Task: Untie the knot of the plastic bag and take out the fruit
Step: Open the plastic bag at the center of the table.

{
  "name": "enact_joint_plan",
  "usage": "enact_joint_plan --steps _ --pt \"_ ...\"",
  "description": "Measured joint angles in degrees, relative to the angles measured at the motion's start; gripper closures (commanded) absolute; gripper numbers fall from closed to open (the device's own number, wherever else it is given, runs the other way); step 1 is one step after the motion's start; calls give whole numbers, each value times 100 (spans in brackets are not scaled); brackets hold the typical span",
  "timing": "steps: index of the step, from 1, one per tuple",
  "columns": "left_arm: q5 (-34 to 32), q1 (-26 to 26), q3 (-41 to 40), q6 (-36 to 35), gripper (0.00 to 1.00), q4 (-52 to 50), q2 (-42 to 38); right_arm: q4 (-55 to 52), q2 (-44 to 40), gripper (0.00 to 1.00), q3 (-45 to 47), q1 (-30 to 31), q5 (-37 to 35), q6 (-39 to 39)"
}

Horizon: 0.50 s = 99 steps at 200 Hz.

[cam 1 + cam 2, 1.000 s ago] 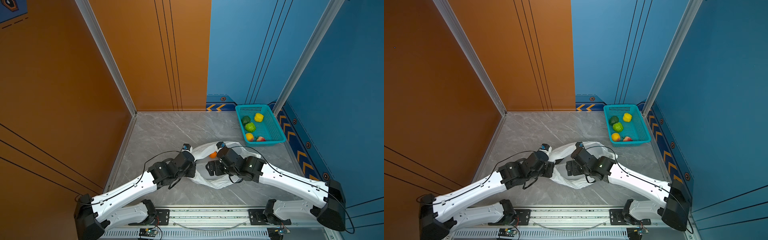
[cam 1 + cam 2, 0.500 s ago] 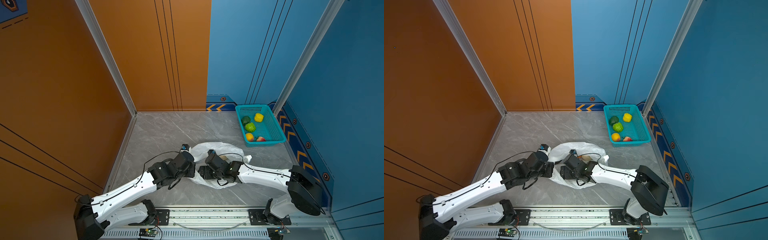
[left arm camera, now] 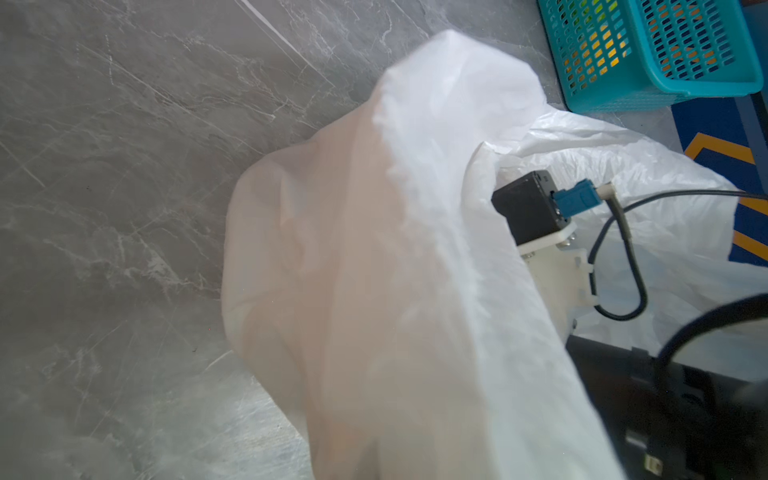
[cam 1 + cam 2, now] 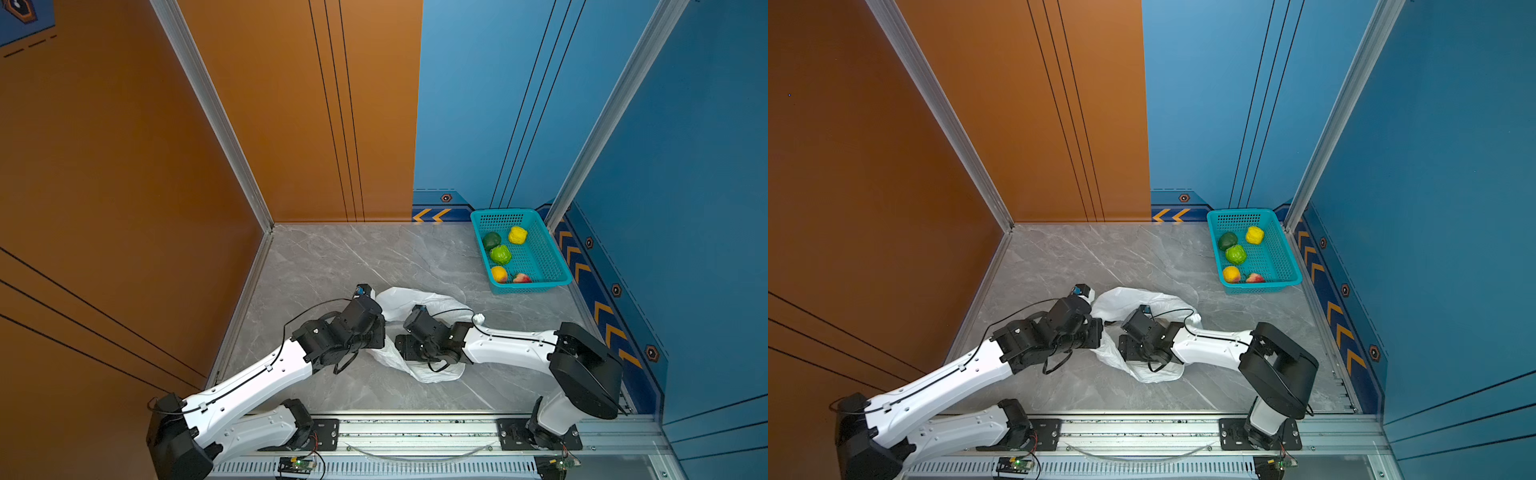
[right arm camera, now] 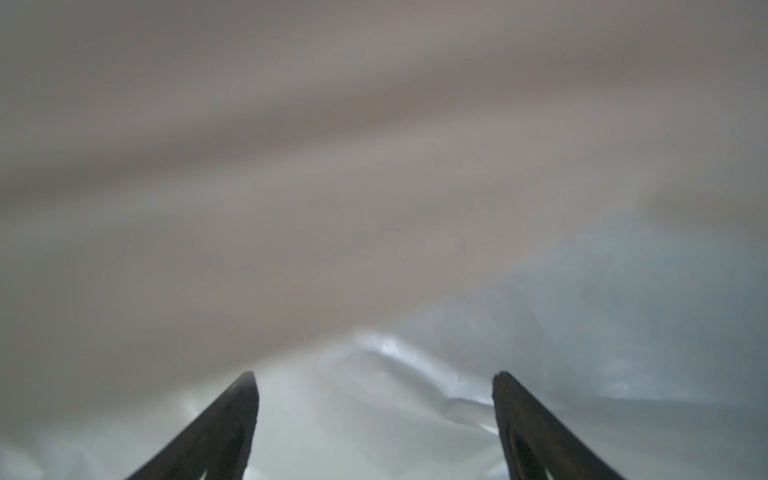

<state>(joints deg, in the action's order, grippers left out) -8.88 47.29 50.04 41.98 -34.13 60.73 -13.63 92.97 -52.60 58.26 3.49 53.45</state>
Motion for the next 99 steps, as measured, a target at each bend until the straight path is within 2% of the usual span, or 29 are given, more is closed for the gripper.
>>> enact_joint_plan --steps 47,99 --pt "66 -15 129 -13 100 4 208 -619 -619 10 -37 549 -48 -155" --pt "107 -39 188 -15 100 7 227 -844 -505 11 -63 739 -44 -304"
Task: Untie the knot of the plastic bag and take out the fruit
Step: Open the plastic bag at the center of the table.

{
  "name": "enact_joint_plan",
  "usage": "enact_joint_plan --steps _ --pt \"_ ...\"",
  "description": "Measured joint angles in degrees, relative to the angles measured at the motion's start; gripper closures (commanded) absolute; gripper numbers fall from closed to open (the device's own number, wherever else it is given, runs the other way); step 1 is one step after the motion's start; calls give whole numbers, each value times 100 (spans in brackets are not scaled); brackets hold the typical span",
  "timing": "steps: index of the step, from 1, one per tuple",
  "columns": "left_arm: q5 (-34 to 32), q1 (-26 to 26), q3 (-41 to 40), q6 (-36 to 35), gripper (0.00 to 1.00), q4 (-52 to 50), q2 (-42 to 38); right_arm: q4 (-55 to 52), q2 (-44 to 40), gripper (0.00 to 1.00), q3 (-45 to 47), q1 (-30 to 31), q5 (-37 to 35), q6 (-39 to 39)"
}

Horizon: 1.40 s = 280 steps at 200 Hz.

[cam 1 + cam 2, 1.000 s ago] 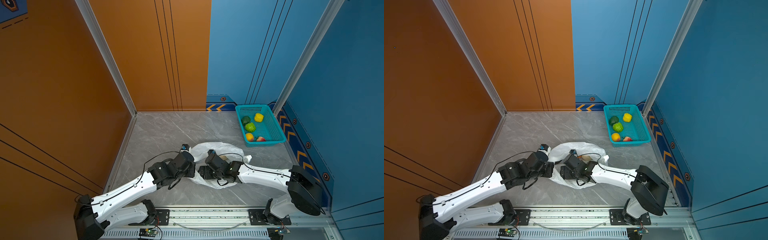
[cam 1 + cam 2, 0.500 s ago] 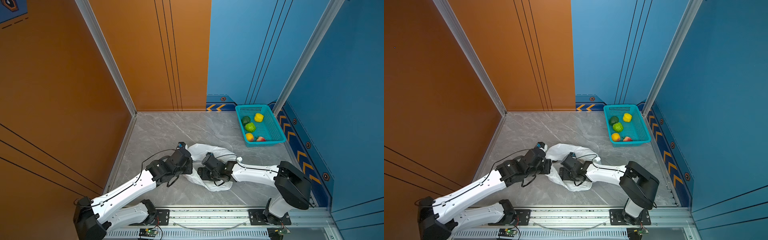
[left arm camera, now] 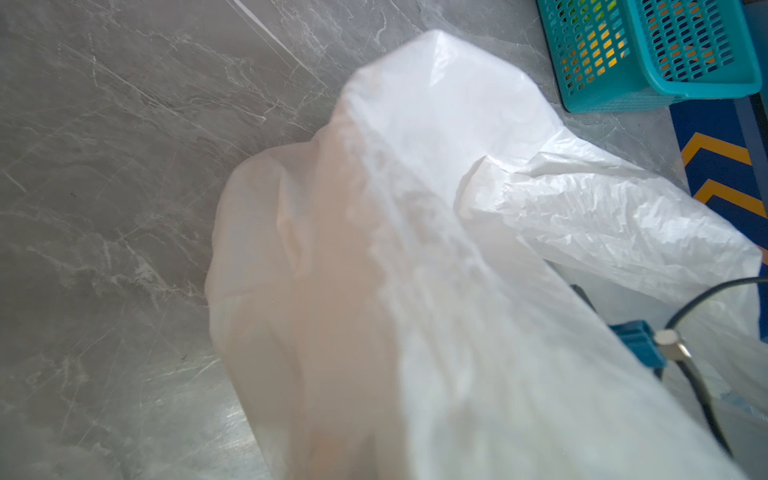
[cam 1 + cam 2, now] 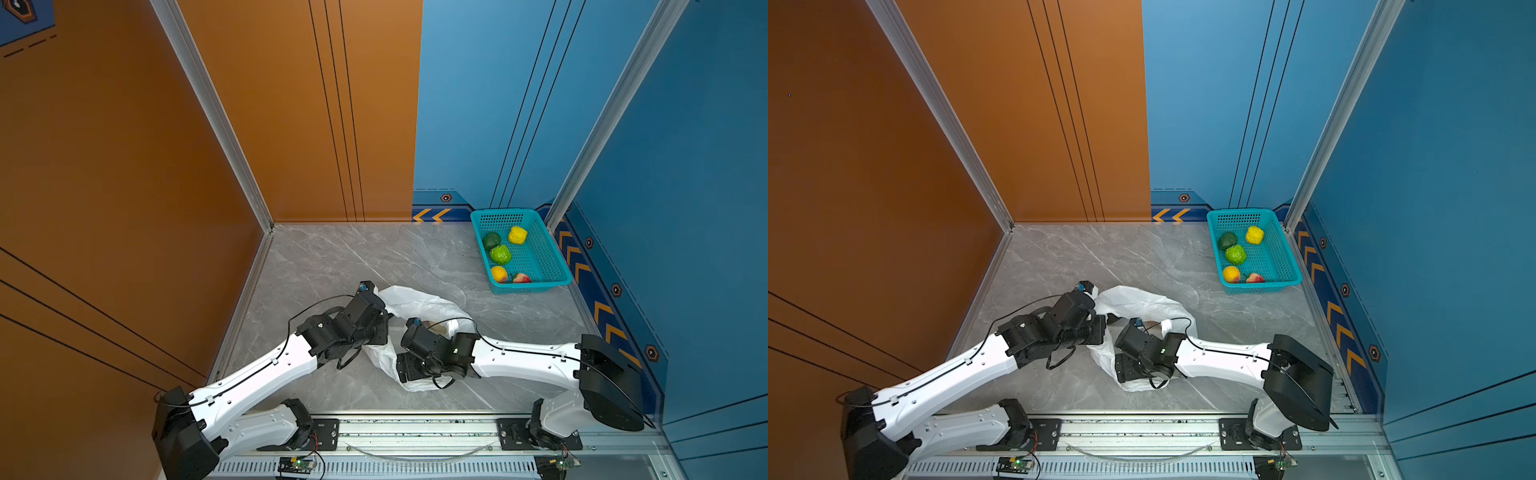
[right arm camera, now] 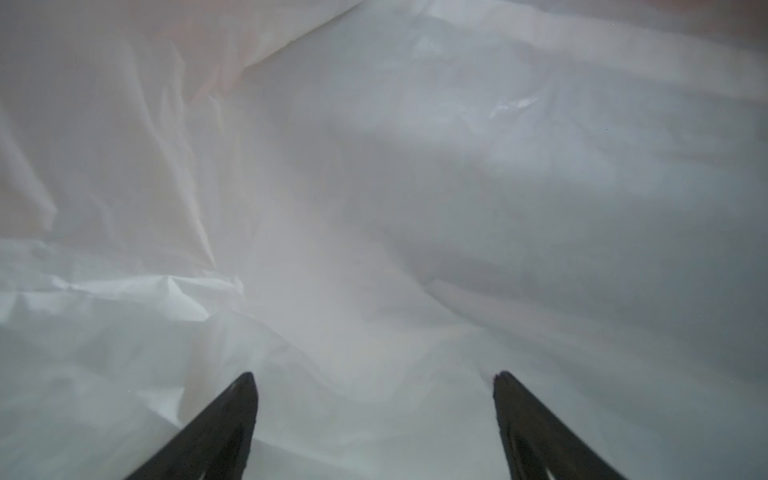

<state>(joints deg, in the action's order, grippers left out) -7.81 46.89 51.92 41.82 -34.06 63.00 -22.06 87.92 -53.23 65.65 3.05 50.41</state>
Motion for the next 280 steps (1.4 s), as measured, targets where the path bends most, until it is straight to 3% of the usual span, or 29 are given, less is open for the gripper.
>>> enact_joint_plan --steps 68,146,201,280 --pt "155 -2 2 0 100 0 -74 24 577 8 -254 -76 223 -308" --pt "710 81 -136 -251 100 63 -280 632 811 8 -387 -1423 122 -350" --pt "826 85 -409 -267 100 83 -280 975 592 8 -507 -1436 -629 -258" --pt "682 79 -420 -282 100 83 -319 2627 1346 11 -317 -1152 -466 726"
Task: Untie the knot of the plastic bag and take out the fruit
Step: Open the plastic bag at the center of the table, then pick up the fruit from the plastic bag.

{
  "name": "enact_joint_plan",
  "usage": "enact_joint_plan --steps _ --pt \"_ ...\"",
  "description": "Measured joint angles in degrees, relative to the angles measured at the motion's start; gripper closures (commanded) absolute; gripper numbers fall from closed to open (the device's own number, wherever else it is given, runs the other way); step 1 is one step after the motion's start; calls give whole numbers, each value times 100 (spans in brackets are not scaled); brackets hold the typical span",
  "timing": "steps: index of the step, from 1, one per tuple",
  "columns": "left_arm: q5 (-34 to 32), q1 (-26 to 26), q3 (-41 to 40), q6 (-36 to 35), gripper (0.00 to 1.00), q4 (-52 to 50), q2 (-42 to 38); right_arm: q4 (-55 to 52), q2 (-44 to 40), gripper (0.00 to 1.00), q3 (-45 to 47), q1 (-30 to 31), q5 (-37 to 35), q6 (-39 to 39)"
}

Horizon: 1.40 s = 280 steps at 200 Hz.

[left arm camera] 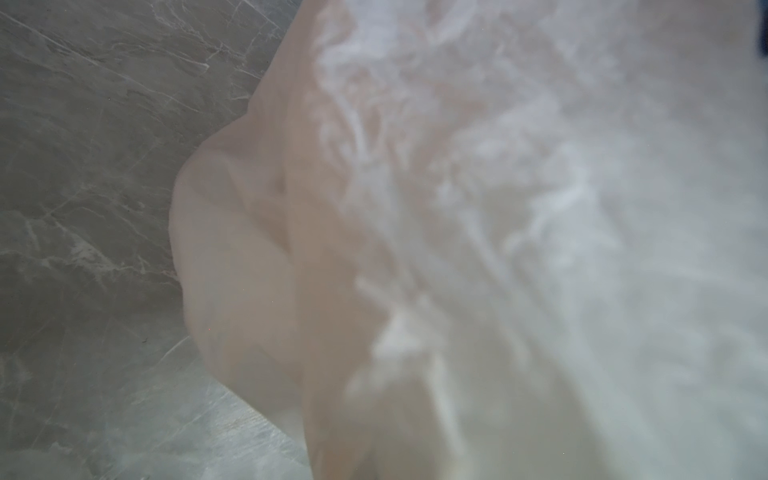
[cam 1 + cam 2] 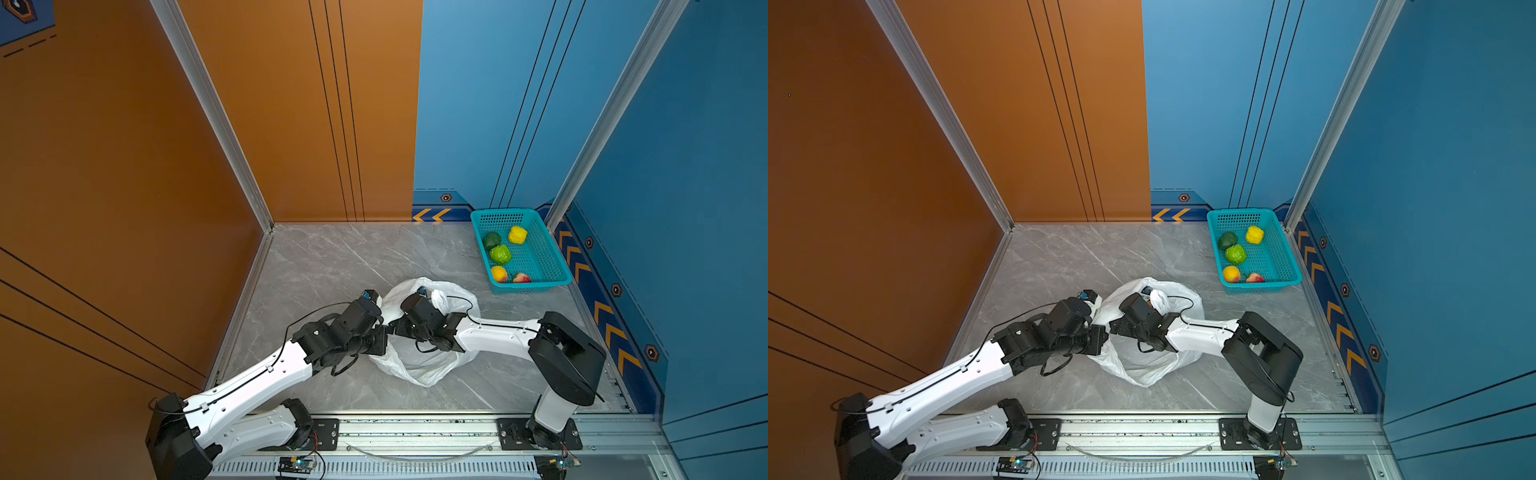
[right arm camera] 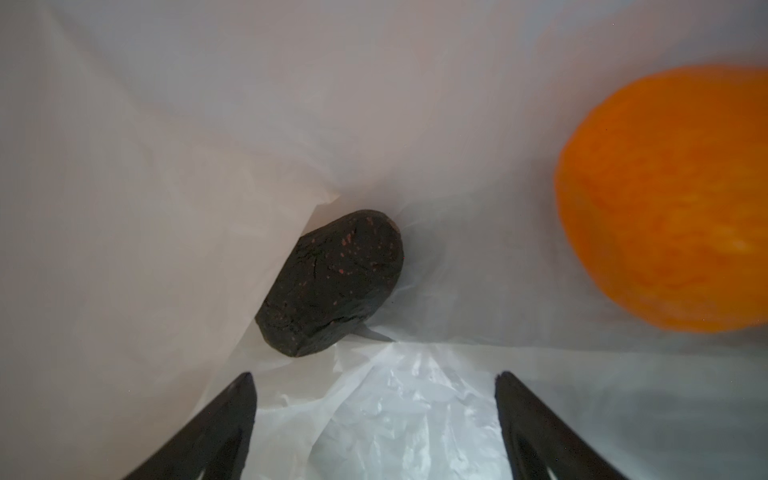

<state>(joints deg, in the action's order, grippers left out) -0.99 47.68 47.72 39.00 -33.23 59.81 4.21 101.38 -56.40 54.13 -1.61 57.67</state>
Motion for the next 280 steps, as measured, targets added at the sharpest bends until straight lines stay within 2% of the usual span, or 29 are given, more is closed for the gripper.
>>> enact_joint_plan --steps 120,248,271,280 --pt "-282 -37 31 74 100 -833 155 1436 848 13 -114 24 -188 870" --pt "-297 -52 192 70 100 -850 245 2702 1331 23 -66 -59 -146 1799" --pt "-282 -52 192 70 100 -817 245 2883 1569 30 -267 -131 -144 1978" --pt "-280 -52 192 68 100 -813 245 2951 1687 40 -361 -155 -142 2041"
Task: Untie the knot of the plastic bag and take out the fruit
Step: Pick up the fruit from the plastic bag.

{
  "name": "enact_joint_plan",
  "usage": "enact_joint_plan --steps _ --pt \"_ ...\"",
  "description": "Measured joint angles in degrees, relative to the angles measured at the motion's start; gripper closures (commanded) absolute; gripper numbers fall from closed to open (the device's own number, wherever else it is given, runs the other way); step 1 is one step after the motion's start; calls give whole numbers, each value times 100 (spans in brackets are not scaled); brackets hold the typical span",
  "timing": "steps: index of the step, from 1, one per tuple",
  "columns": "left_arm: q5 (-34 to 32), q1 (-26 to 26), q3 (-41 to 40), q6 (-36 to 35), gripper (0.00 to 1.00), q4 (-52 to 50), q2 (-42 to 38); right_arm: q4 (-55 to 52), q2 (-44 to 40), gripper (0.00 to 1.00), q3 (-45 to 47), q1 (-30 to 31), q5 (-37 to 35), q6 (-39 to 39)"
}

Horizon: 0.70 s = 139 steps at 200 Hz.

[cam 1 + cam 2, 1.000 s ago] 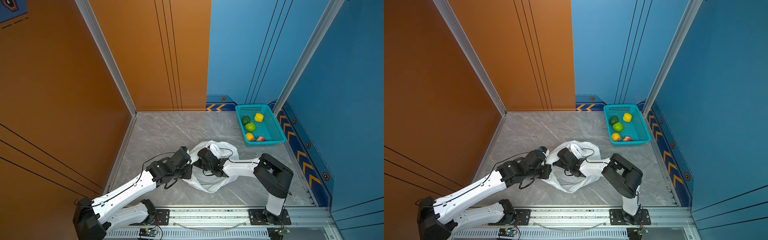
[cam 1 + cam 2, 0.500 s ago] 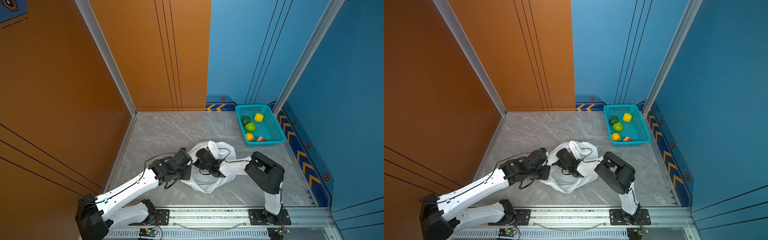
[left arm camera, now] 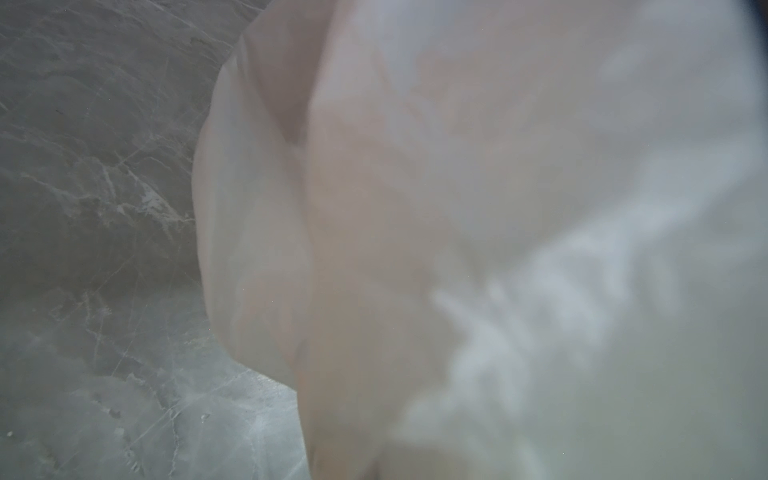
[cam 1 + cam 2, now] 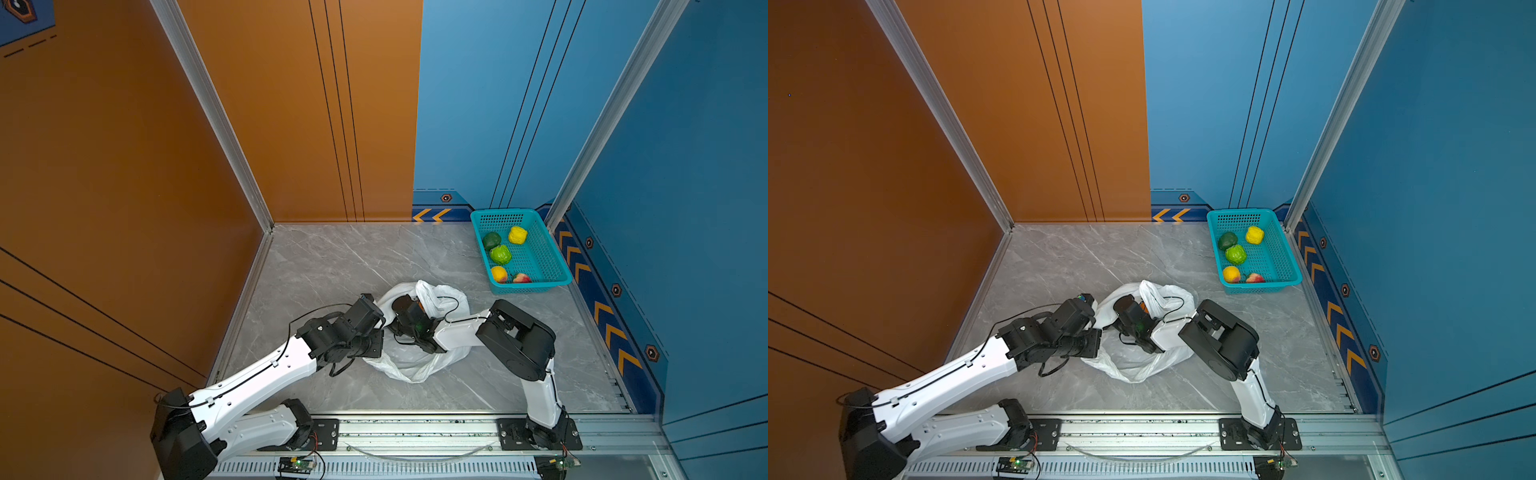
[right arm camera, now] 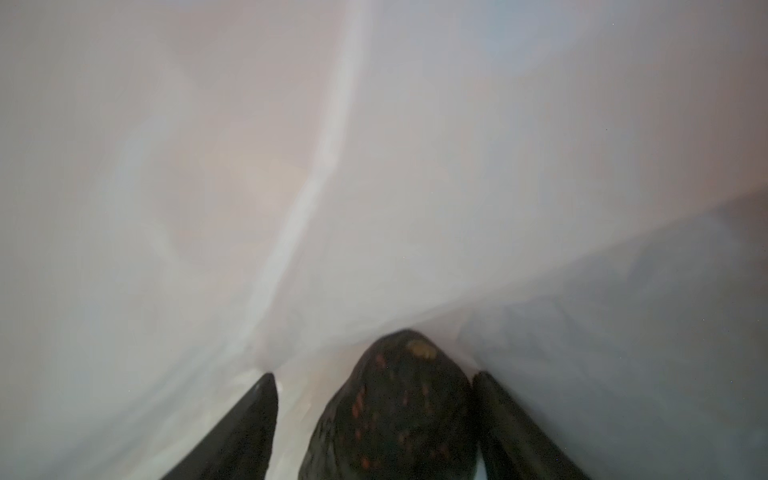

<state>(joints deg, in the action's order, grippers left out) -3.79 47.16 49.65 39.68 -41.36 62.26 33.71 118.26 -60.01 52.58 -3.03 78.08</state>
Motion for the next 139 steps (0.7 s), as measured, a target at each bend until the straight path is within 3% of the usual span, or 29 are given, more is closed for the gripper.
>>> enact_joint_plan --steps 13,61,139 --pt "15 -2 0 0 100 0 0 131 157 49 -81 -24 9 87" --pt "42 -2 0 0 100 15 0 345 348 66 -164 -81 2 297" --pt "13 -33 0 2 100 42 -70 332 -439 70 881 -146 20 339"
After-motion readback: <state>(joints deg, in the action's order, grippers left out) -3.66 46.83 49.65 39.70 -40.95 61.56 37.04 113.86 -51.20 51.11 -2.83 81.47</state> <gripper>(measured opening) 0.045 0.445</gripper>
